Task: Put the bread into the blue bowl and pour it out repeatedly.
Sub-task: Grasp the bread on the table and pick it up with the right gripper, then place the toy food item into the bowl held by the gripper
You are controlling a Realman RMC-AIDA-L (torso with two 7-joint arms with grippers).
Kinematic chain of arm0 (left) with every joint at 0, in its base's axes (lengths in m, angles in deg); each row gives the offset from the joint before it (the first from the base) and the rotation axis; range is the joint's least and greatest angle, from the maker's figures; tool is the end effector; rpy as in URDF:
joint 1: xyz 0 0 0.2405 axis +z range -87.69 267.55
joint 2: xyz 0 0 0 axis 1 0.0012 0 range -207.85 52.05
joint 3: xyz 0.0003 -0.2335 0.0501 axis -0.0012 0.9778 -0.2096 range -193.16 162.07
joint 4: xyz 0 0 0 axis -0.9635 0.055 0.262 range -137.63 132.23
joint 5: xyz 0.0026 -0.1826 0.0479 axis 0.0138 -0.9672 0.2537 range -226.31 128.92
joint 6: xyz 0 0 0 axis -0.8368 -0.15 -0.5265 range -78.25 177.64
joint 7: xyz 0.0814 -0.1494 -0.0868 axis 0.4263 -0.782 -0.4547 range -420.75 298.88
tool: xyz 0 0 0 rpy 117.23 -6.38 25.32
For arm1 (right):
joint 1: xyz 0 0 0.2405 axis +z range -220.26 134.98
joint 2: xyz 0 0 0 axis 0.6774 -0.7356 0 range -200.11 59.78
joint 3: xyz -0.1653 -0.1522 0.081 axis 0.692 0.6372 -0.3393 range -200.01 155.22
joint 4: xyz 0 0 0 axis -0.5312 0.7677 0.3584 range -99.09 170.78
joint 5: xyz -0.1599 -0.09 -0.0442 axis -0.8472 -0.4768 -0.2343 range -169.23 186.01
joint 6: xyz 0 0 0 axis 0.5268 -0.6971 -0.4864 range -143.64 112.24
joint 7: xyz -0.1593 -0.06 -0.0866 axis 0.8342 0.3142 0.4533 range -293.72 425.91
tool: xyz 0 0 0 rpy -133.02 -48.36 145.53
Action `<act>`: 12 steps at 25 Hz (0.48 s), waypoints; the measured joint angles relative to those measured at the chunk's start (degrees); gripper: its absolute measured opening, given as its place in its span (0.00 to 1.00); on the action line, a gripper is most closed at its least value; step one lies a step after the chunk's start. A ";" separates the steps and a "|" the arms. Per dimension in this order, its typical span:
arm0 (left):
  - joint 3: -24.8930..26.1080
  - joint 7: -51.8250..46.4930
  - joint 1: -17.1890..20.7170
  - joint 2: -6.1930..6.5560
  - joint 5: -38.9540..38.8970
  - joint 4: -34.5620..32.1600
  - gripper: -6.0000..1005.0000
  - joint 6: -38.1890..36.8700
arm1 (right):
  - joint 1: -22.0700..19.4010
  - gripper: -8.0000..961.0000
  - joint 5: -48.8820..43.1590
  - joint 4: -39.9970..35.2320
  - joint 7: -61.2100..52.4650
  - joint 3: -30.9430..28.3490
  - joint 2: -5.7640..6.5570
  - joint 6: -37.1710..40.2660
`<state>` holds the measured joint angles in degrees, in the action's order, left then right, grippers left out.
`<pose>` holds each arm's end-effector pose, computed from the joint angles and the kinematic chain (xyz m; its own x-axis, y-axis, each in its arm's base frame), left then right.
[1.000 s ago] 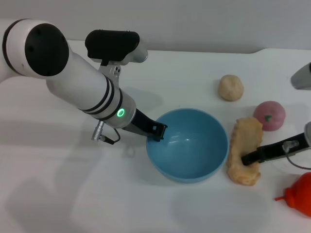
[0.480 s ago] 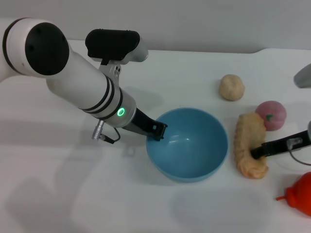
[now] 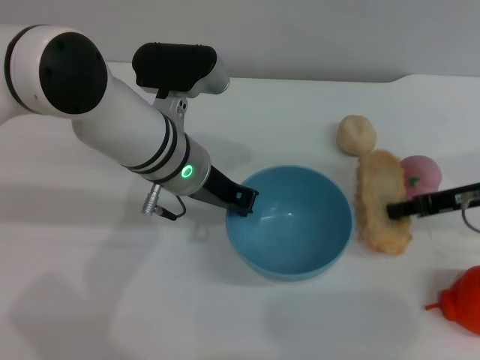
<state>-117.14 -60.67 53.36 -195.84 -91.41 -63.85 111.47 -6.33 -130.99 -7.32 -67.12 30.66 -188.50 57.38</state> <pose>-0.1916 0.3389 -0.1169 0.4575 0.8877 0.0523 0.8181 -0.3972 -0.4158 0.2683 0.3514 -0.0512 0.4651 -0.8712 -0.1572 -0.8685 -0.4147 -0.2714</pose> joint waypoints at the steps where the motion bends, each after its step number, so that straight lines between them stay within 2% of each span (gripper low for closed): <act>1: 0.00 0.00 0.00 0.00 0.00 0.02 0.00 0.02 | -0.57 0.18 1.38 -1.56 0.55 -0.01 0.02 1.00; 7: -0.09 0.03 -0.16 -0.05 0.00 0.38 0.00 0.35 | -3.63 0.16 14.25 -12.95 8.32 0.63 -0.15 9.96; 12: -0.44 0.06 -0.24 -0.28 -0.07 0.34 0.00 0.49 | -3.67 0.14 22.99 -15.15 16.54 3.44 -0.30 14.14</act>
<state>-117.58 -60.62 53.12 -196.12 -91.49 -63.51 111.96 -9.99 -108.00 -22.47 -50.58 34.10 -188.80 71.53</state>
